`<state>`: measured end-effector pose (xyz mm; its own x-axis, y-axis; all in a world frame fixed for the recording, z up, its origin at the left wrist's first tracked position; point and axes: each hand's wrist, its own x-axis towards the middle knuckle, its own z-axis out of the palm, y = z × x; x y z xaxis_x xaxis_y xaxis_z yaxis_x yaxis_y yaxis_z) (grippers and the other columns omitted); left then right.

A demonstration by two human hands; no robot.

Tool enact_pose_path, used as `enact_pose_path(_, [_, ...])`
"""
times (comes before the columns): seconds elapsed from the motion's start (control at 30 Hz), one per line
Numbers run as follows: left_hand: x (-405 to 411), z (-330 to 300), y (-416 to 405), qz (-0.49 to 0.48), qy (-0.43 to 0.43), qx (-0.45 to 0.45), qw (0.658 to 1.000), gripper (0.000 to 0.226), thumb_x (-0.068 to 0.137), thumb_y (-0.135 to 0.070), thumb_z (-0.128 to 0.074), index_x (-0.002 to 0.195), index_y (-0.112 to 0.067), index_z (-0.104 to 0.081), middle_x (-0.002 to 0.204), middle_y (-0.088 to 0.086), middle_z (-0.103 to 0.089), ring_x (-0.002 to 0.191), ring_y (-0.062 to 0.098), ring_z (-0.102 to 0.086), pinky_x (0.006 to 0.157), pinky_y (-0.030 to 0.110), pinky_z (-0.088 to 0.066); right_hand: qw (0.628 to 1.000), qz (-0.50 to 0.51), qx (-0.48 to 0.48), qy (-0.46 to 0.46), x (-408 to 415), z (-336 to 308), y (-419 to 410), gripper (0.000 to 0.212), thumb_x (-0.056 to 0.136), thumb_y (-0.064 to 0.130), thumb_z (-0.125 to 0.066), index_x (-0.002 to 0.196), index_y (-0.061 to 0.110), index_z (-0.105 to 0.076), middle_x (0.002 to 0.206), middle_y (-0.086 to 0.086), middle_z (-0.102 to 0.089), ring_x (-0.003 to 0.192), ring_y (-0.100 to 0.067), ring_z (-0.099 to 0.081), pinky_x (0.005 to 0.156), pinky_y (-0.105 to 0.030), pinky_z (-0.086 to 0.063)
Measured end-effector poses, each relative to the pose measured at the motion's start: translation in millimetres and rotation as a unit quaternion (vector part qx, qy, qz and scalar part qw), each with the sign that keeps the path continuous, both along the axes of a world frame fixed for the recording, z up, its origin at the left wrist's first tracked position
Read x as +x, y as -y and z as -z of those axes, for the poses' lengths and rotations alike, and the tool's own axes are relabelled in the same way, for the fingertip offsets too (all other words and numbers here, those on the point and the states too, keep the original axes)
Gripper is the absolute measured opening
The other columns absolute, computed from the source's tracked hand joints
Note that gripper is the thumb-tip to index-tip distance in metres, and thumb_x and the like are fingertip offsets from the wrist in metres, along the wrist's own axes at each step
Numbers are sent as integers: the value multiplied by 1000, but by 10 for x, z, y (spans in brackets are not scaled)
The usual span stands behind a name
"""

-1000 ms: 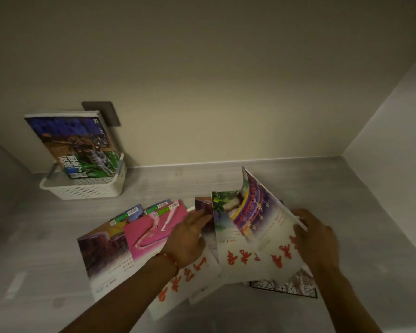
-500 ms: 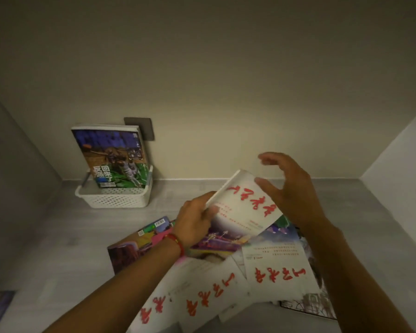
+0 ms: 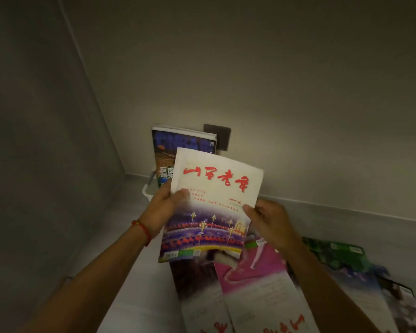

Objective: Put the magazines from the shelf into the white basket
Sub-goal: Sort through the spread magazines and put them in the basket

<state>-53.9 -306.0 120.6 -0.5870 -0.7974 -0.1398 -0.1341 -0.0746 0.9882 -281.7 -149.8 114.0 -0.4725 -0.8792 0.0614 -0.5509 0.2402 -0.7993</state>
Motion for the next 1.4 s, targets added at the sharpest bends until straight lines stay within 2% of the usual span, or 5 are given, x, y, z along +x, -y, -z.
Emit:
enact_pose_path(0.23, [165,-235,1127,-116,129,-273,946,21,95,-25,-60,110,-13,-70,97,0,-71,72,0,-63,58,13,-50,989,43,-30,-137,139,-419,1158,24,93,28,-63,99,7,-73,105,-5,-76,74,-12,-67,57,-9,-40])
enact_pose_path(0.53, [107,137,1991,-139,114,-135,974,30,92,-32,-64,114,-15,-74,106,8,-76,97,29,-72,90,50,-58,987,85,23,-131,36,-158,2084,25,95,28,-60,100,6,-71,112,-9,-73,71,-8,-57,53,-6,-33])
enact_pose_path(0.8, [7,622,2128,-147,129,-67,978,27,92,-28,-65,109,-9,-76,100,11,-77,97,29,-72,91,47,-58,988,131,59,-60,70,330,2284,21,96,19,-59,107,5,-70,116,-13,-71,98,-26,-69,76,-19,-44])
enact_pose_path(1.23, [-307,675,1914,-142,103,-43,984,46,88,-1,-64,132,-2,-50,127,9,-61,111,24,-60,97,40,-51,984,129,58,110,79,519,1791,33,92,15,-61,125,20,-58,114,10,-54,99,-8,-58,84,-24,-48])
enact_pose_path(1.4, [-334,725,1180,-141,135,-176,965,46,79,14,-56,122,-2,-58,124,22,-62,115,39,-60,100,54,-50,986,117,55,109,-48,801,674,38,90,2,-60,126,16,-58,121,-6,-63,95,-17,-64,78,-18,-49])
